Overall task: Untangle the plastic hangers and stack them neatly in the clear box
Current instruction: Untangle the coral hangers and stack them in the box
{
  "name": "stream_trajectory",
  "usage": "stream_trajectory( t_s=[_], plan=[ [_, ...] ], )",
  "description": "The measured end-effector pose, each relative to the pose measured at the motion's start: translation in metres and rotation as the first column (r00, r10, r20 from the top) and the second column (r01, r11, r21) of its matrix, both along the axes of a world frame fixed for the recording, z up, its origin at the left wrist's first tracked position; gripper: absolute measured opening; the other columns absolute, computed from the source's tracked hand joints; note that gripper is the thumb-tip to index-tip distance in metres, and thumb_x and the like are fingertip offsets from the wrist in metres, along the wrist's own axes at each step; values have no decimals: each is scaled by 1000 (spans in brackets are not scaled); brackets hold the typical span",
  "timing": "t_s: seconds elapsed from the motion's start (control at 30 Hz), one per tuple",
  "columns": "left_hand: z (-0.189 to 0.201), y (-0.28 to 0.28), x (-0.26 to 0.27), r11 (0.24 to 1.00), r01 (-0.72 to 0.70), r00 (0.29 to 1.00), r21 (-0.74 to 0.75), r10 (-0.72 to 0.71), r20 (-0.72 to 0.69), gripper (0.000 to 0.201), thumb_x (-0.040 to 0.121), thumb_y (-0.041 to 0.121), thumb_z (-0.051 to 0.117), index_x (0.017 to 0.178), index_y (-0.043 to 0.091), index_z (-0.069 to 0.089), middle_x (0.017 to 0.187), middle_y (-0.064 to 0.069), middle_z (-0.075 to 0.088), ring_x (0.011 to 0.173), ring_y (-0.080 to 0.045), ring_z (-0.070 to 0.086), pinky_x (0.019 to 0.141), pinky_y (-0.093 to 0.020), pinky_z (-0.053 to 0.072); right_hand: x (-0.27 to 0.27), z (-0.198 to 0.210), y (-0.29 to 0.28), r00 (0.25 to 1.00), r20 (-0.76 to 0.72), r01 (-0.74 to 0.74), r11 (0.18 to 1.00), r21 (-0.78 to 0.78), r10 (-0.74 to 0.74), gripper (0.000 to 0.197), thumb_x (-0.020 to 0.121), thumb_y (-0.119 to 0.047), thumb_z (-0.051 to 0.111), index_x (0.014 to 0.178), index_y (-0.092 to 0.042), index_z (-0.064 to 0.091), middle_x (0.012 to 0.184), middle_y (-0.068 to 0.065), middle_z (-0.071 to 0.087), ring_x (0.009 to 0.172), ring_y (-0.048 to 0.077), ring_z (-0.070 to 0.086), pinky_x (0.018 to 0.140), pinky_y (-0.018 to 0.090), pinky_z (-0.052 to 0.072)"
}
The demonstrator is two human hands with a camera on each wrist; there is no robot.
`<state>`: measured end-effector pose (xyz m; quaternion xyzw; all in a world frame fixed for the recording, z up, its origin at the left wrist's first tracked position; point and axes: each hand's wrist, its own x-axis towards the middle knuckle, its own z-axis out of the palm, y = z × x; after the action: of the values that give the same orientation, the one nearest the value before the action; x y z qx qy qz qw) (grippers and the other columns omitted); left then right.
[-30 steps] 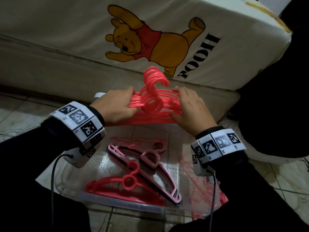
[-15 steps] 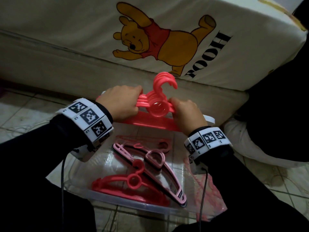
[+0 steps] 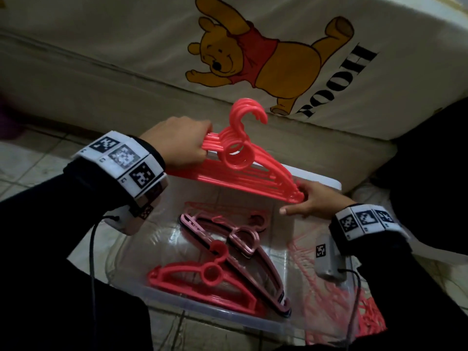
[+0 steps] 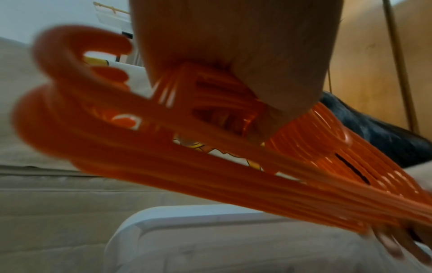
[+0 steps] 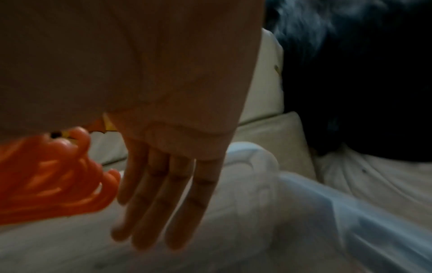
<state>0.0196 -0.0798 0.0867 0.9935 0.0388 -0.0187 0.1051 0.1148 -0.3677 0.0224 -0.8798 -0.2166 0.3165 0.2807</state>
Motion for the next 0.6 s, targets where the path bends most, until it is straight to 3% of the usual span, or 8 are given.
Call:
stream_trajectory(
  t_s=[0.1, 0.17, 0.2, 0.3, 0.4, 0.47, 0.6],
  plan=[
    [0, 1, 2, 998, -18, 1000, -60, 19, 22, 15, 80, 18, 55, 91, 22, 46, 78, -3, 52, 70, -26, 50, 64, -33, 37, 4, -44, 3, 1000, 5, 12, 971, -239, -11, 30, 72, -13, 81, 96, -13, 62, 87, 5, 67, 73, 15, 61, 51, 16, 47],
    [2, 1, 5, 993, -32, 998, -118, 39, 52, 15, 80, 17, 54, 92, 21, 46, 77, -2, 54, 68, -24, 51, 63, -32, 37, 5, -76, 12, 987, 120, -47, 916, -398, 103, 31, 75, -20, 77, 103, -12, 68, 100, 9, 70, 89, 21, 65, 64, 18, 45],
    [4, 0, 7, 989, -39, 996, -141, 50, 70, 15, 81, 17, 54, 92, 22, 45, 75, -1, 53, 66, -22, 50, 62, -32, 36, 3, -88, 19, 979, 150, -61, 904, -422, 136, 29, 76, -24, 74, 102, -13, 69, 102, 8, 70, 95, 23, 66, 67, 18, 42],
    [5, -3, 9, 980, -46, 991, -193, 69, 114, 17, 82, 17, 55, 94, 23, 45, 76, 0, 52, 67, -21, 50, 62, -30, 35, 2, -114, 41, 976, 173, -48, 909, -414, 130, 23, 79, -35, 70, 98, -22, 69, 103, 3, 70, 96, 18, 65, 62, 11, 38],
    [5, -7, 11, 975, -34, 992, -219, 59, 110, 18, 82, 17, 56, 94, 24, 44, 81, -2, 55, 70, -23, 52, 62, -30, 35, 2, -133, 58, 954, 214, -93, 885, -457, 211, 29, 79, -34, 66, 104, -20, 63, 111, 6, 67, 102, 23, 65, 79, 26, 52],
    [3, -9, 11, 976, -28, 994, -217, 51, 99, 19, 81, 17, 56, 93, 24, 44, 83, -3, 56, 71, -24, 52, 63, -30, 35, -5, -140, 66, 936, 216, -142, 859, -491, 278, 39, 80, -30, 61, 117, -19, 58, 120, 8, 62, 108, 27, 63, 88, 35, 51],
    [-3, -12, 12, 981, -17, 998, -193, 30, 62, 17, 80, 17, 56, 92, 22, 44, 79, -2, 55, 70, -24, 51, 62, -31, 36, -19, -149, 78, 903, 217, -208, 820, -533, 370, 48, 81, -46, 61, 123, -25, 56, 124, 5, 61, 109, 28, 61, 91, 37, 49]
  ],
)
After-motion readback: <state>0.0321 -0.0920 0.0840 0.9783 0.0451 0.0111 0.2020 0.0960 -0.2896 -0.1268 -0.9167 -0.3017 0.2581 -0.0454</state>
